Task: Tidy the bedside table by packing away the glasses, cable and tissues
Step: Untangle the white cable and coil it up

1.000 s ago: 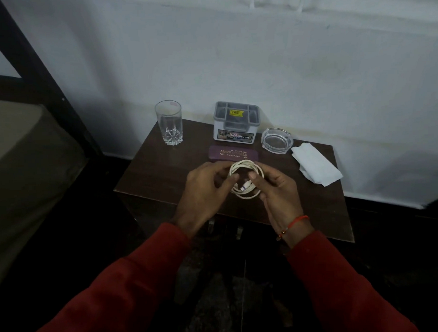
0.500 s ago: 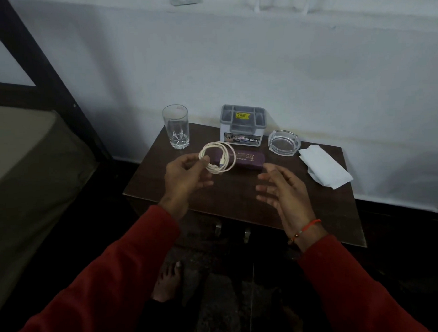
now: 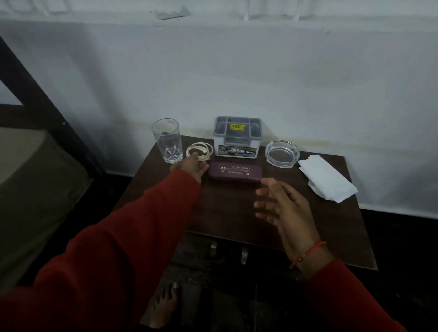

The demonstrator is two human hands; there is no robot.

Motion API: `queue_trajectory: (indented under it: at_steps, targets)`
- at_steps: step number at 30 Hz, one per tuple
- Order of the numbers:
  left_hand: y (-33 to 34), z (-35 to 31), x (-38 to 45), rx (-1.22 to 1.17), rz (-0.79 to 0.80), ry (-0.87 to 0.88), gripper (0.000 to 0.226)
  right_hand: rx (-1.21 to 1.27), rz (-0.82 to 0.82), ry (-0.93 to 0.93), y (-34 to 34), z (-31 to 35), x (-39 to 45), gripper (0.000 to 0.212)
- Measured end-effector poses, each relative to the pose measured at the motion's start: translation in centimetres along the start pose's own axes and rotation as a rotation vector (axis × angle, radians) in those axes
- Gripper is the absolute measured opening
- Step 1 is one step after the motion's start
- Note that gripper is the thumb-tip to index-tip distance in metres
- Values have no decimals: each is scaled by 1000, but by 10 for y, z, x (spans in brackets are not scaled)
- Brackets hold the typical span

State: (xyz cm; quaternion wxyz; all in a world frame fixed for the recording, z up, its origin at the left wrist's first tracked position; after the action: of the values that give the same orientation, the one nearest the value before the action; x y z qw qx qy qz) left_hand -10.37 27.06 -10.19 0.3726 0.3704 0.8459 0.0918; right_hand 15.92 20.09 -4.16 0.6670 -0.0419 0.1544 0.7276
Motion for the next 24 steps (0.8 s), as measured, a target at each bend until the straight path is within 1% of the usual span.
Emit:
queue_trajectory:
  at_steps: [1,3,4,6,9,10,11,12,13,15,16,17,18,20,21,22,24]
  targets:
    - [4,0,4,18,-3,6,14,3,-1,-3,-2,1,1,21]
    - [10,-1,11,52,-11,4,33,1,-12,0,-8,1,2,18]
    - [12,-2,15,76,-4,1,38,-3,-18,5,-10,1,3,17]
    - [12,-2,23,143,3,-16,42,-3,-30,10,-14,1,5,16]
    - [8,-9,31,278,32,5,41,5,-33,5,-15,2,6,19]
    - [4,-9,37,299,8,6,37,7,-33,7,-14,3,6,20]
    - [1,-5,37,287,-19,-10,30,11,-32,9,-13,2,5,21]
    - [1,0,32,211,-28,-47,27,19,-30,9,-12,2,5,21]
    - [0,-1,25,215,-46,-33,28,26,-29,10,-11,2,5,21]
    - [-2,-5,22,387,-51,6,30,33,-29,10,-9,2,4,19]
    - [-6,-8,14,454,-68,33,27,38,-29,9,-8,2,3,18]
    - [-10,-11,11,530,-92,91,22,43,-28,8,-7,2,3,17]
    - [-13,-17,6,613,-102,170,22,47,-26,7,-7,2,3,16]
    - [-13,-24,-14,689,-107,326,32,50,-25,1,-6,3,2,15]
    - [-12,-27,-24,724,-126,407,33,51,-26,-3,-6,4,2,15]
    - [-11,-29,-33,776,-123,467,33,51,-29,-7,-6,4,2,15]
    - [-2,-28,-47,886,-37,578,32,47,-43,-17,-8,6,3,18]
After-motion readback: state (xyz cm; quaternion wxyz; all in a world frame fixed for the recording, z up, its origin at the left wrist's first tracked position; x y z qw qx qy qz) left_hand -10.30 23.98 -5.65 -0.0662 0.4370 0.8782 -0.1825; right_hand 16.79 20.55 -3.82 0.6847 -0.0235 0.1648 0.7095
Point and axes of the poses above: each hand's wrist, its own x-axis towards the middle knuckle, its own y-axis out of the palm, z = x × y, the point moved 10 cm from there along x, towards the middle knuckle, and after that the axes turned 5 degrees about -x, right-handed, at the moved point
